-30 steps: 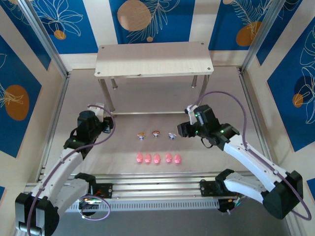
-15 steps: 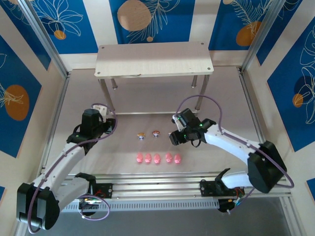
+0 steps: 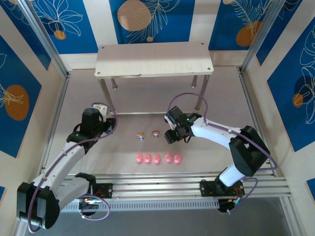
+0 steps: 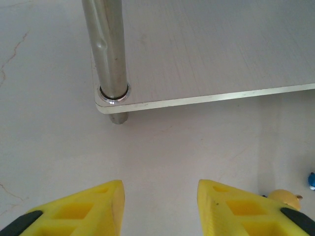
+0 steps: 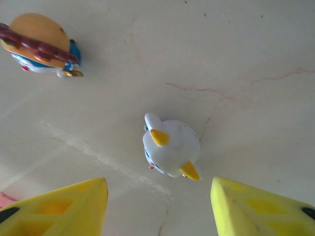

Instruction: Place and organize the plastic toys onto the shelf

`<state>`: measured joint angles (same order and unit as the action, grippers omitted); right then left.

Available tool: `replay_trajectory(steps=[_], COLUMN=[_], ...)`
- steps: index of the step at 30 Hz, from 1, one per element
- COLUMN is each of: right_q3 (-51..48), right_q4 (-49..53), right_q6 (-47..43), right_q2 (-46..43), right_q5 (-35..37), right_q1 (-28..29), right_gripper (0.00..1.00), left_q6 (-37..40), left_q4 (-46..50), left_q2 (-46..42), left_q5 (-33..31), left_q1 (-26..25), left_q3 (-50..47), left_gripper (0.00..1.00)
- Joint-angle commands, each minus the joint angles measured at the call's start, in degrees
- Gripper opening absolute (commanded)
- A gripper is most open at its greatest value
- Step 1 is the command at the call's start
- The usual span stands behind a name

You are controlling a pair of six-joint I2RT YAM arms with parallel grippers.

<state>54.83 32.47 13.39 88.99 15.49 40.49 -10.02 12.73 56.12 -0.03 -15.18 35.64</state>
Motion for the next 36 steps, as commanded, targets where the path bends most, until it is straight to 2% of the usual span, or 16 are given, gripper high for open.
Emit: replay_trajectory(steps=[1,14,23,30,36], right_q3=[2.1,5.0,5.6,5.9,6.4], right_q4=[2.2,2.4,2.8,3.1,4.4], right_q6=[-0.9,-1.5,-1.9,-2.4,-4.3], right_q2=[1.2,6.0,7.7,8.2,4.8], right_q5=[0.9,0.9,0.6,1.6,6.2], right_q1=[0.3,0.1,-0.1,0.1,1.2], right_gripper=[0.58,0.54,0.43,0.26,0.23], left_q6=[1.1,2.3,3.0,3.1,3.0], left_q4=[0.5,0.6,0.3,-0.4,-0.2], left_q2=[-0.1,-0.4,0.1,1.0,1.1], left_q5=[0.9,0.2,-0.1,0.0,0.2], left_q1=[-0.6,-0.6,-0.6,-0.6,-0.6], left_q3=[1.7,1.5,1.5,1.7,2.1], left_gripper=[0.44,0.44,0.44,0.44,0.44])
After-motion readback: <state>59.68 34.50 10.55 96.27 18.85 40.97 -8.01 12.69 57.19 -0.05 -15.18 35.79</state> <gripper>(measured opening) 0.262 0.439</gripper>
